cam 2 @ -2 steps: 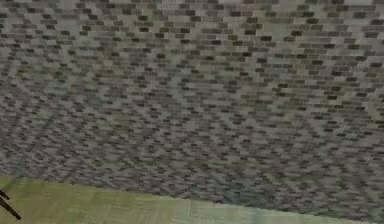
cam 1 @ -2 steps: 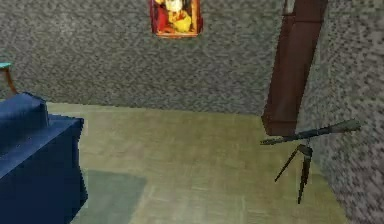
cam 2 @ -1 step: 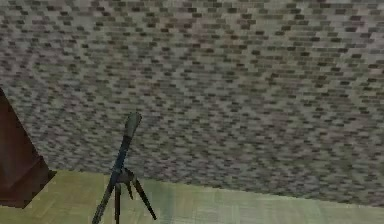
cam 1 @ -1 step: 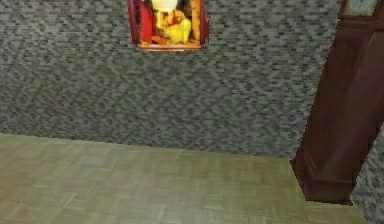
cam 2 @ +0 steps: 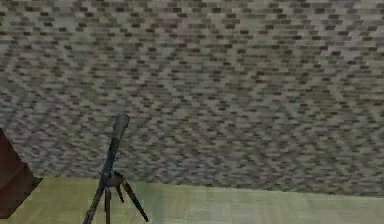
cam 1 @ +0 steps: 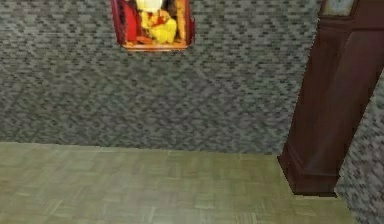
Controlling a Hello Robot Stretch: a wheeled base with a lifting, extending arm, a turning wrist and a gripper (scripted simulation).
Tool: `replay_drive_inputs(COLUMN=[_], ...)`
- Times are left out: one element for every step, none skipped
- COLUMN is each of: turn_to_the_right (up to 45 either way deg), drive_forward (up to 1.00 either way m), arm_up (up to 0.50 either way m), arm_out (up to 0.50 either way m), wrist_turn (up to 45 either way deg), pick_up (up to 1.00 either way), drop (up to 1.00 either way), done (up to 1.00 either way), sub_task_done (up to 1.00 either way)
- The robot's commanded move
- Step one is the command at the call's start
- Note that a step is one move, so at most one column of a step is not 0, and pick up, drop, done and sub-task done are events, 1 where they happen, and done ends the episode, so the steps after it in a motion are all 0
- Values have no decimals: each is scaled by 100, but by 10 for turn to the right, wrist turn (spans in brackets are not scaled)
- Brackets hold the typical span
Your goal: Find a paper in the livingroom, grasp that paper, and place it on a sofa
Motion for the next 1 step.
replay_drive_inputs(turn_to_the_right=[0], drive_forward=[30], arm_up=[0], arm_out=[0], wrist_turn=[0], pick_up=[0], drop=[0], done=[0], sub_task_done=[0])
